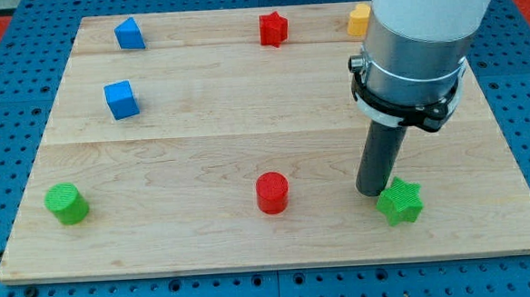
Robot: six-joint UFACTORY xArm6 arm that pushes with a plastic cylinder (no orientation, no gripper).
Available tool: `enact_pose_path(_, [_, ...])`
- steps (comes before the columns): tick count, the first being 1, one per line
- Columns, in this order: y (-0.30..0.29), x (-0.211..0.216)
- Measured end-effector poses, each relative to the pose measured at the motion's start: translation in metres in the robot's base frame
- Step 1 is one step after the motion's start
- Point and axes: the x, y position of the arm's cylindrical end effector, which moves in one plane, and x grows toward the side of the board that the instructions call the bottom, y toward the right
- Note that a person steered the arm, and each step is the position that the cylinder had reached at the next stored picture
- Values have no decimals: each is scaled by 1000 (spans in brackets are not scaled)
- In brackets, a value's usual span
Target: Push the green star to the top left of the red circle
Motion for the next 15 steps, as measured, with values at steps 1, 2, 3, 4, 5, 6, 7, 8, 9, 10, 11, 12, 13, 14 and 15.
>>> enact_pose_path(1, [4, -2])
enact_pose_path(2, [4, -2])
enact_pose_path(3, [4, -2])
enact_pose_path(4, [4, -10])
enact_pose_path(5, [19, -19])
enact_pose_path(6, [46, -17])
enact_pose_path(7, [58, -2])
enact_pose_path(8, [0, 19])
enact_pose_path(9, [-76, 19])
enact_pose_path(10, [14, -2])
enact_pose_path(11, [93, -3])
enact_pose_path(12, [95, 74])
enact_pose_path(13, [2, 84])
enact_pose_path(14, [-90, 72])
enact_pose_path(15, [-109, 52])
